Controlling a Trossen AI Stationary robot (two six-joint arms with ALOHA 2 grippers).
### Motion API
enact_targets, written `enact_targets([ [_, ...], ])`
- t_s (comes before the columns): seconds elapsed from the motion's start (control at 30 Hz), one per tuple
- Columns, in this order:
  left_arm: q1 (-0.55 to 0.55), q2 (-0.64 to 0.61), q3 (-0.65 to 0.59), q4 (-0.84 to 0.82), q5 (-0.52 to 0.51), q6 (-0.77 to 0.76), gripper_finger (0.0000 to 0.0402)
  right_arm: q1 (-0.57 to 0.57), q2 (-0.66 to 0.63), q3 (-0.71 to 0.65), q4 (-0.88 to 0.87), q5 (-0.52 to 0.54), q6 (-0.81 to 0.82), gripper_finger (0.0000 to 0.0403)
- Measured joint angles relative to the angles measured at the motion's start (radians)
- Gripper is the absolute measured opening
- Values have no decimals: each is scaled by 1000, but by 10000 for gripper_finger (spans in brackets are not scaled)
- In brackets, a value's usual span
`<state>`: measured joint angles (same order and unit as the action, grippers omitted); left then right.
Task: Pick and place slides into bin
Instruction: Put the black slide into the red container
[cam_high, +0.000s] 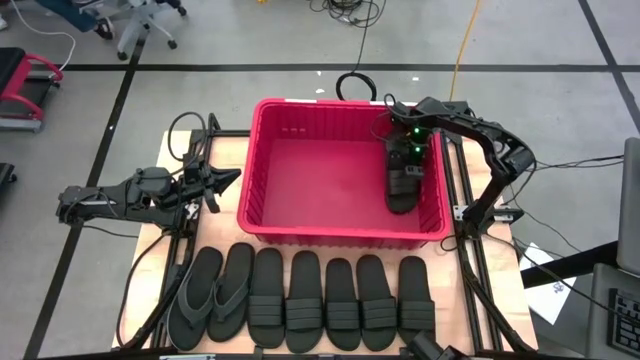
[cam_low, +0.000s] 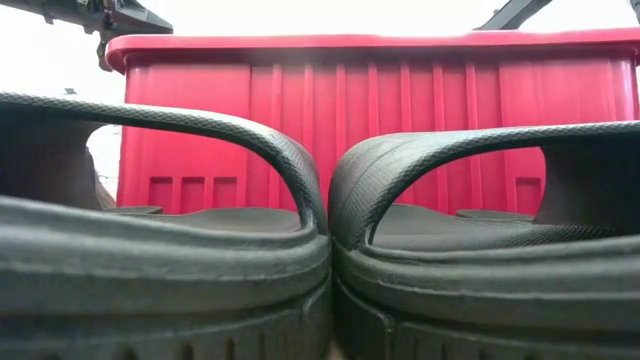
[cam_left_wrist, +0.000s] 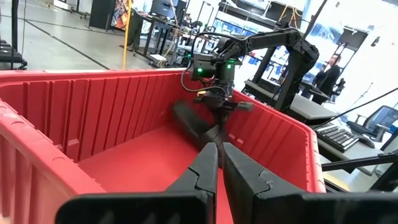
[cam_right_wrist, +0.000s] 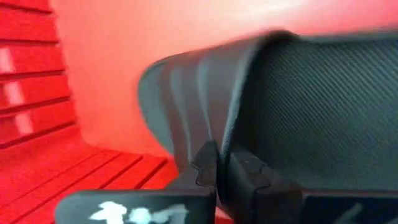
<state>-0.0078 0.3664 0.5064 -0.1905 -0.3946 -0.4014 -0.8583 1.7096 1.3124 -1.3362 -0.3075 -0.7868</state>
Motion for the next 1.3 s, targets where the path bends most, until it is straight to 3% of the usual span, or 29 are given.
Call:
enact_targets([
  [0.37, 0, 0, 0, -1, 0, 25, 21, 50, 1, 47, -79, -114, 8, 4],
  [0.53, 0, 0, 0, -1, 0, 31, 21, 59, 1, 62, -131, -226, 2, 4],
  [0.87, 0, 0, 0, -24, 0, 32, 21, 77, 2, 13, -108, -204, 18, 4],
  [1.0, 0, 0, 0, -24, 0, 31, 21, 80, 2, -17, -41, -114, 95, 4],
  [1.13, 0, 0, 0, -24, 0, 27, 21, 78, 1, -56, 33, -106, 120, 4],
  [1.3, 0, 0, 0, -24, 0, 29, 21, 78, 0, -121, 163, -17, 190, 4],
])
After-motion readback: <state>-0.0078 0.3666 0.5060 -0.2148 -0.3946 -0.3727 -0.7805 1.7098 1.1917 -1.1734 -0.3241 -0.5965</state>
